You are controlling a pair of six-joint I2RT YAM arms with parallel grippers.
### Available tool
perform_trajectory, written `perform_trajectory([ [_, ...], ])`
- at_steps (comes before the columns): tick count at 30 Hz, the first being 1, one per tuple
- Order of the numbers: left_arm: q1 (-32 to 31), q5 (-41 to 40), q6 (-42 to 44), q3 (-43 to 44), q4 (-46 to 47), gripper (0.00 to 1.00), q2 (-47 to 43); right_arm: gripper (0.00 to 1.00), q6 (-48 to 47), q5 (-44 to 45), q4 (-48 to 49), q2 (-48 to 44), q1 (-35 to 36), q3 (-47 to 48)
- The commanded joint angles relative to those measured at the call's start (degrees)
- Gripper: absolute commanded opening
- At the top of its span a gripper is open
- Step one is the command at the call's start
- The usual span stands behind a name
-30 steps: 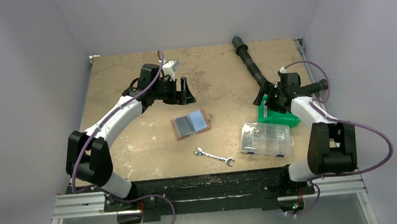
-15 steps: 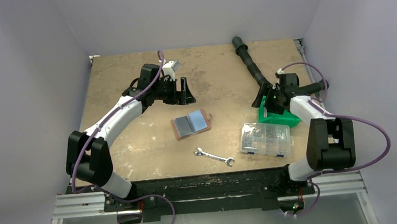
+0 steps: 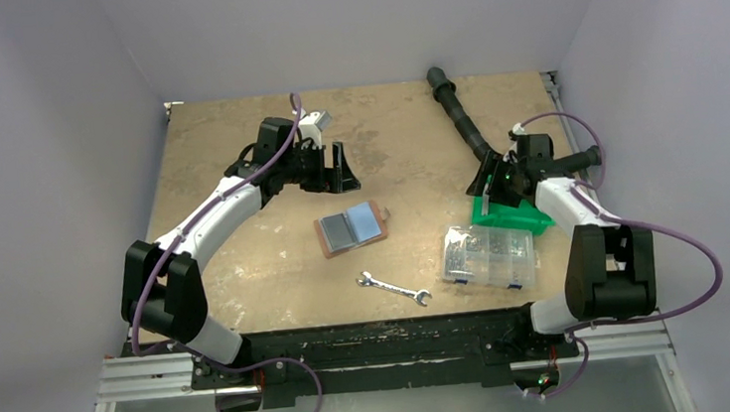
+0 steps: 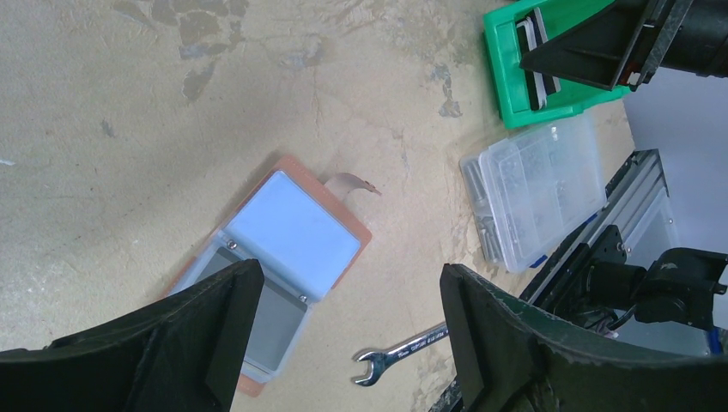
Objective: Put the credit cards into the card holder
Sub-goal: Pick up the credit card from the storage box.
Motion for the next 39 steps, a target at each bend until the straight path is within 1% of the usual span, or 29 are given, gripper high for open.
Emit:
perform_trajectory([
  [1, -0.2, 1.0, 1.2, -0.4, 1.3, 0.82, -1.4, 0.66, -0.8, -1.4, 0.6, -1.9, 0.0, 0.9],
  [5, -0.2, 1.1, 1.2, -0.4, 1.4, 0.82, -1.5, 0.60, -0.7, -1.1, 0.4, -2.3, -0.1, 0.8],
  [11, -0.2, 1.3, 1.2, -0.4, 1.4, 0.82, -1.5, 0.48, -0.7, -1.0, 0.3, -2.5, -0.1, 0.8],
  [21, -0.2, 1.6, 1.2, -0.5, 1.6, 0.82, -1.3, 0.36, -0.8, -0.5, -0.3, -3.1, -0.1, 0.7],
  [29, -0.2, 2.1, 1.1, -0.6, 1.7, 0.82, -1.2, 0.21, -0.7, 1.0, -0.7, -4.4, -0.2, 0.5],
  [34, -0.2, 2.2, 1.0, -0.7, 1.9, 0.82, -1.1, 0.16, -0.7, 0.9, -0.8, -4.5, -0.2, 0.4],
  [39, -0.2, 2.2, 1.0, -0.7, 1.9, 0.82, -1.0, 0.04, -0.9, 1.5, -1.3, -4.3, -0.2, 0.7],
])
